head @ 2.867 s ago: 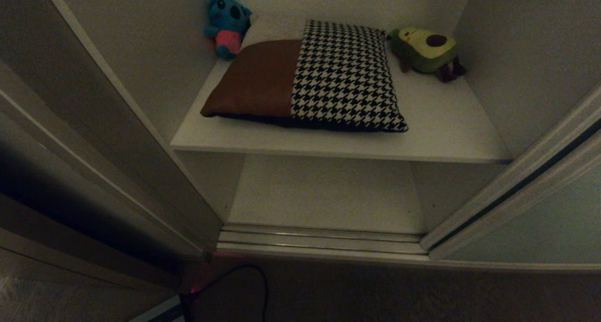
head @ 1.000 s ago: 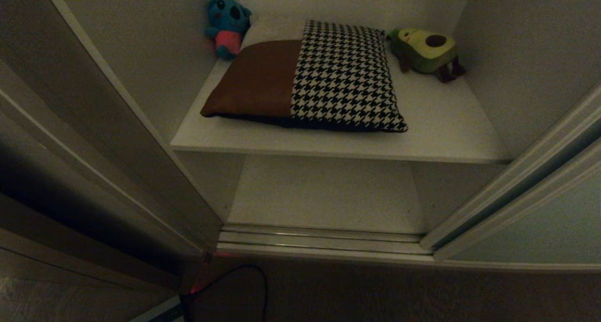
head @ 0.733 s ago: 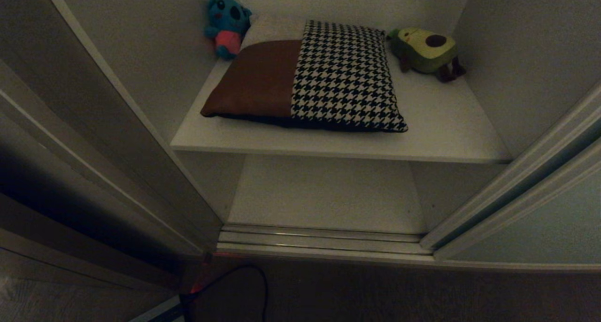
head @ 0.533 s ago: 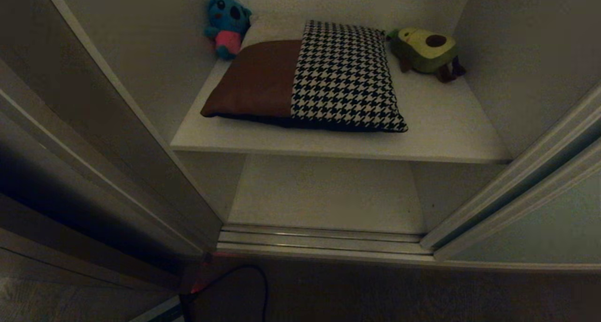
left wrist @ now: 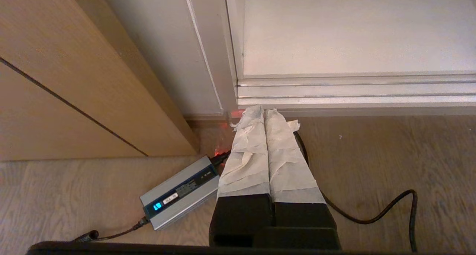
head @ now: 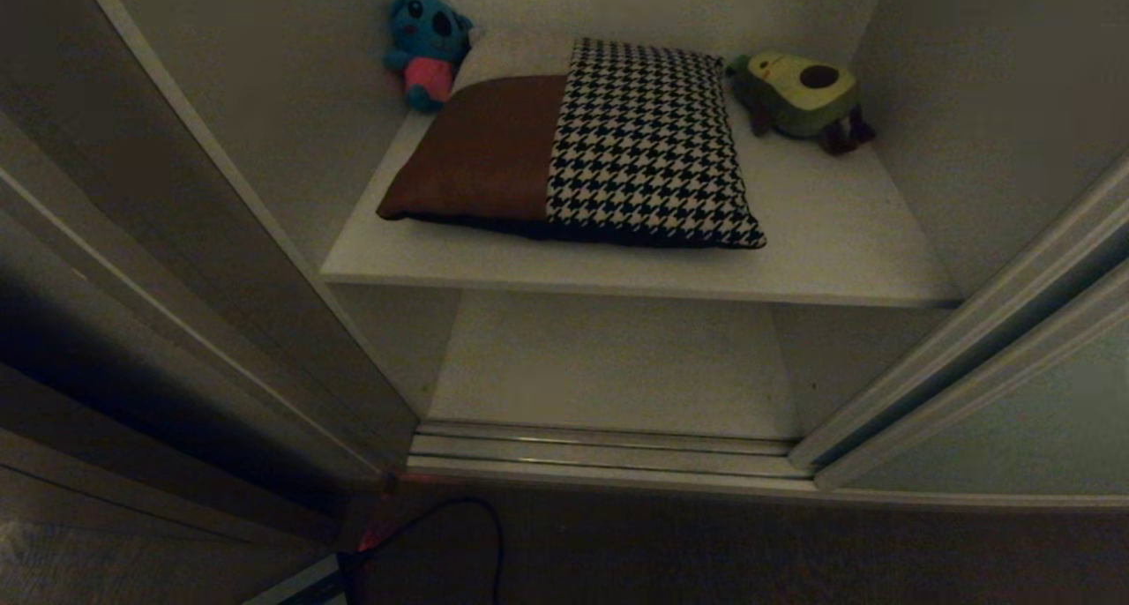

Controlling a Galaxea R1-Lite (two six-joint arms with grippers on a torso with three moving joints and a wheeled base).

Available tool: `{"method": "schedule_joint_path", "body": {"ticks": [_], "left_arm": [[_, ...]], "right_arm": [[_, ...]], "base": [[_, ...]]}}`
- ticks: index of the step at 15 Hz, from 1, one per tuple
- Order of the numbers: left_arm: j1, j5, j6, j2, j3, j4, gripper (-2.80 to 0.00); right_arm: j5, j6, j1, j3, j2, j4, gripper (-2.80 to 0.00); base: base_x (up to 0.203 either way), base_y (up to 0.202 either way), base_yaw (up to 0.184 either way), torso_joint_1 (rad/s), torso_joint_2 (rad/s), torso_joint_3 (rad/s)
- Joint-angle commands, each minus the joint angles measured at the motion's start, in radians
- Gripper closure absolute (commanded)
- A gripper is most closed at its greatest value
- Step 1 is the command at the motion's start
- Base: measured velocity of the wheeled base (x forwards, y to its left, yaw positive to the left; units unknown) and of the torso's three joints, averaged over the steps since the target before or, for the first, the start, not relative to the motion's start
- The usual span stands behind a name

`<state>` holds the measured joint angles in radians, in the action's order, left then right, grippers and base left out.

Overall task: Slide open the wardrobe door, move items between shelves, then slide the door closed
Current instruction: Open the door

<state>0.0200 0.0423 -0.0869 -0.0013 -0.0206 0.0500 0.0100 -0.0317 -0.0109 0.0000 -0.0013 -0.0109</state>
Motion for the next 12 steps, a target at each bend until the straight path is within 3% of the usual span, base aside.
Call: {"method": "schedule_joint_path", "body": {"ticks": [1,12], "left_arm": [[0.0,0.001,-0.001,0.0,0.001,0.001,0.0],[0.0,0.001,-0.001,0.0,-0.001,0.001,0.0]], "right_arm": [[0.001,0.0,0.0,0.003,0.003,0.0,0.0],[0.001,0.0,0.0,0.003,0.003,0.0,0.0]], "base": [[0.0,0.0,0.0,0.0,0.0,0.0],[0.0,0.0,0.0,0.0,0.0,0.0]]}}
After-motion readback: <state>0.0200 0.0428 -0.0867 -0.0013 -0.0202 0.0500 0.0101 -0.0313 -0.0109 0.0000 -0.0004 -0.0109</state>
